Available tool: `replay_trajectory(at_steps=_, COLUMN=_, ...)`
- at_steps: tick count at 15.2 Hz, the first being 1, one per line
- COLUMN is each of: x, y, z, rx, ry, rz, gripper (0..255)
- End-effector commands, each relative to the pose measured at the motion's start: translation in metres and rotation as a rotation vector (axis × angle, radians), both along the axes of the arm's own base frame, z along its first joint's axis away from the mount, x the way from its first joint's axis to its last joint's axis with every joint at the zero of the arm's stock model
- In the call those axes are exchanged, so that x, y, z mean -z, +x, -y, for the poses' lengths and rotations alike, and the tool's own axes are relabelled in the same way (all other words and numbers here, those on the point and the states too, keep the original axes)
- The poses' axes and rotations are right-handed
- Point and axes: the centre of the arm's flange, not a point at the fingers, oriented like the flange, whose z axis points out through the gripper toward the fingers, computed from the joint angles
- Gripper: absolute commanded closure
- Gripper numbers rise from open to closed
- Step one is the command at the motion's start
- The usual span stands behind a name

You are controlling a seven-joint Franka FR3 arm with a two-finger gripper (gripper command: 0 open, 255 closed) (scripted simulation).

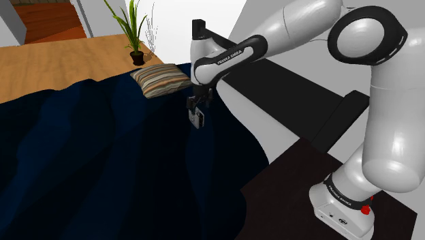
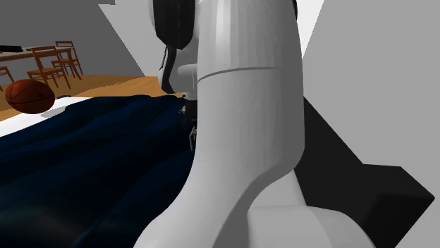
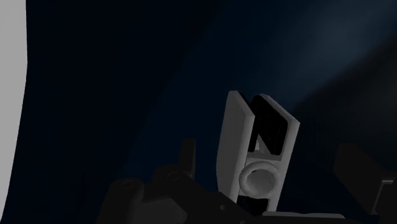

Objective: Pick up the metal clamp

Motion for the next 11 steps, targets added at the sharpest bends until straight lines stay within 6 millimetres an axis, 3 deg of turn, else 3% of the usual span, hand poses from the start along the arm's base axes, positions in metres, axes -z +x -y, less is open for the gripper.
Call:
replay_trajectory(at_steps=1, x=0.015, y=0.016, z=-0.006, rx=0.009, ry=0.006, rz=-0.003, gripper=0)
replay_trajectory(at_steps=10, x=0.055, y=0.016, z=-0.006, rx=0.009, ry=0.006, rz=-0.003, gripper=0)
replay_trajectory(at_steps=11, x=0.055, y=0.017, z=-0.006, rx=0.009, ry=0.006, rz=-0.003, gripper=255)
